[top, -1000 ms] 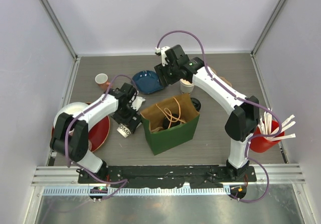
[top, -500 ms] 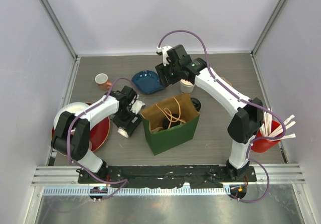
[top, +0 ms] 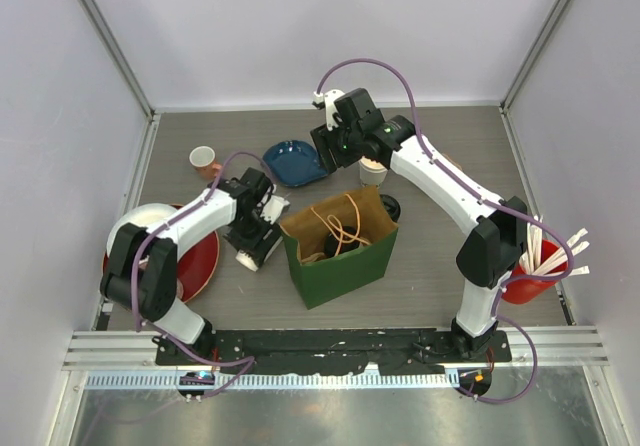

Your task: Pack the takeout coffee

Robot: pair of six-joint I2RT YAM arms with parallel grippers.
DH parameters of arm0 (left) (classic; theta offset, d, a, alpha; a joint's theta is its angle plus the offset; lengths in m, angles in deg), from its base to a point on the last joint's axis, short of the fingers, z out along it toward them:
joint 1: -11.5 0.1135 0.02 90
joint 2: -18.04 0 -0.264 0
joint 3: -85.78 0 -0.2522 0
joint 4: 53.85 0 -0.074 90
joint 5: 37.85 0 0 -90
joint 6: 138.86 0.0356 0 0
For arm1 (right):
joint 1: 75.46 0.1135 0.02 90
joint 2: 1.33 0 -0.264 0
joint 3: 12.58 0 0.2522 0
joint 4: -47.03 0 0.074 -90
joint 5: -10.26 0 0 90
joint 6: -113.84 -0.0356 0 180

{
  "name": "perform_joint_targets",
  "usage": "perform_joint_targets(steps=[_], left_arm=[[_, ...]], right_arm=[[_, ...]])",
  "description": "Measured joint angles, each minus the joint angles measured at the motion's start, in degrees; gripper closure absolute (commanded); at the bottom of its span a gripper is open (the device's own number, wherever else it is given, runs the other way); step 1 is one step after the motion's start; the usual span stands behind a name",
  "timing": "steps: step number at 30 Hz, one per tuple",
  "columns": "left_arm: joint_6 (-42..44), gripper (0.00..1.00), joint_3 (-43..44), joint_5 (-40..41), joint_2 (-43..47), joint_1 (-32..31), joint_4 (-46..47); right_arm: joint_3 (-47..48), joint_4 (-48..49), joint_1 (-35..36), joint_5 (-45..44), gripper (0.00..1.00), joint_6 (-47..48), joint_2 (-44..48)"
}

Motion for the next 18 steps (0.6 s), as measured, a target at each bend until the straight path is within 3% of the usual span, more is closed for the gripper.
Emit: perform_joint_targets(steps=[18], left_arm=[[0.0,0.59,9.8,-2.4,7.6,3.8,-0.3]], right_arm=[[-0.4,1.3,-4.0,-0.8,0.36,-4.0,4.2]])
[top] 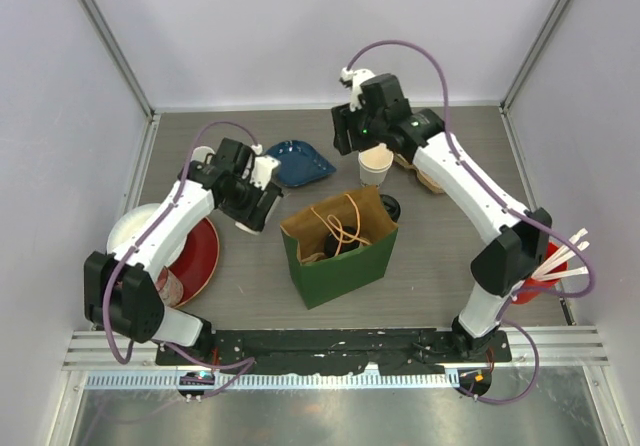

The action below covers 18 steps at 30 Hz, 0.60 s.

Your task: Pack the takeout coffee

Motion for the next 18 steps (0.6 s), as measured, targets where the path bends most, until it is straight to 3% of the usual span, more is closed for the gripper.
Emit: perform_joint_targets(steps=[11,18], left_arm=[[2.7,0.62,21.0,5.3,3.8,1.1,-1.9],[10.9,0.61,22.7,5.5,13.7,1.1,0.7]], right_arm=[[0.5,7.1,-1.4,3.3,0.36,-3.5,11.4],[-1.5,11.7,-1.3,9.7,0.36,-5.8,17.7]])
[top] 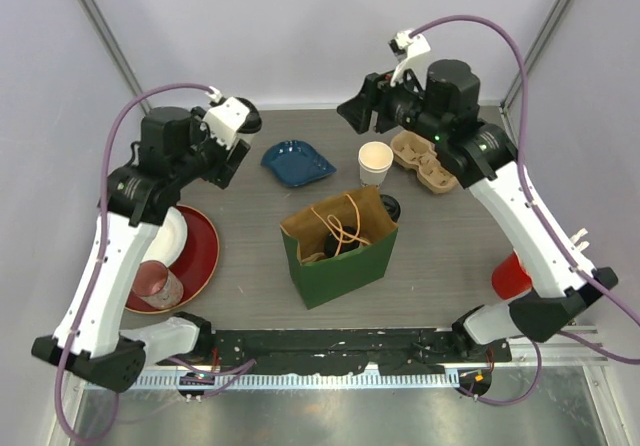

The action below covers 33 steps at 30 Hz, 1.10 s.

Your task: Pack the takeout coffee

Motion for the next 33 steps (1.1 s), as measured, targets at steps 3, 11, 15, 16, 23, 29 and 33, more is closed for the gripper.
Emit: perform_joint_targets(steps=[3,11,15,16,23,29,33], left_arm=[[3.7,0.61,-2.2,-0.2,4.7,-0.5,2.1],[15.3,0.62,-10.1,-1.1,13.9,-4.8,5.0],[19.6,0.62,-12.7,-1.4,17.2,-5.5,5.7],[20.2,0.62,-12.9,-1.6,17.7,-5.5,5.7],[24.3,0.62,-14.8,-4.3,22.0,-5.6,5.2],[25.7,0.63,-15.9,-5.6,23.4,-5.6,3.2],[25.8,0.64,-15.9,-5.7,22.9,-5.6,2.0]], right_arm=[[-1.9,3.2,0.0,4.1,0.37,-1.7,3.8],[-2.4,10.9,5.7,11.8,0.40,-6.4,5.8],[-0.1,9.4,13.4,10.9,0.42,-3.5,1.6],[0.6,9.0,14.5,11.0,0.43,-2.8,0.4],[5.2,5.8,16.0,13.3,0.48,1.4,-6.4],[7.6,5.6,15.9,15.0,0.48,1.6,-8.4],[7.6,5.6,16.0,16.3,0.46,1.7,-8.4]])
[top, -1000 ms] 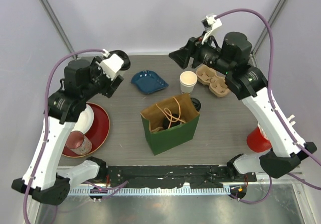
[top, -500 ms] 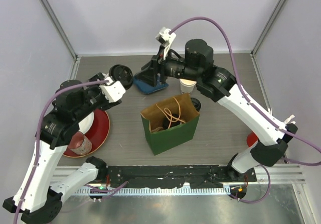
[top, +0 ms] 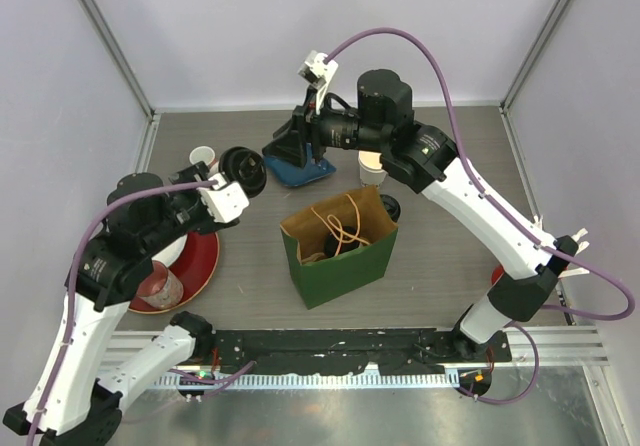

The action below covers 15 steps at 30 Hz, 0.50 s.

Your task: Pack the takeout coffee

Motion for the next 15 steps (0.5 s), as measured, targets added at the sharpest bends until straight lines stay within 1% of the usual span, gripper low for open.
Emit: perform_joint_targets(steps=[2,5,13,15], left_arm=[[0.0,0.64,0.0,0.0,-0.2,0.0,-0.4],[0.0,0.64,0.0,0.0,-0.3,0.0,-0.8],[0.1,0.64,0.0,-0.1,-0.5,0.0,-0.9],[0.1,0.64,0.0,-0.1,-0.5,0.0,-0.9]], right_arm=[[0.0,0.0,0.2,0.2,0.46,0.0,0.0],[0.2,0.0,0.7,0.4,0.51,0.0,-0.4],[1.2,-1.0,1.5,0.2,0.52,0.2,-2.9],[1.7,-1.6,1.5,0.2,0.55,0.2,-3.5]])
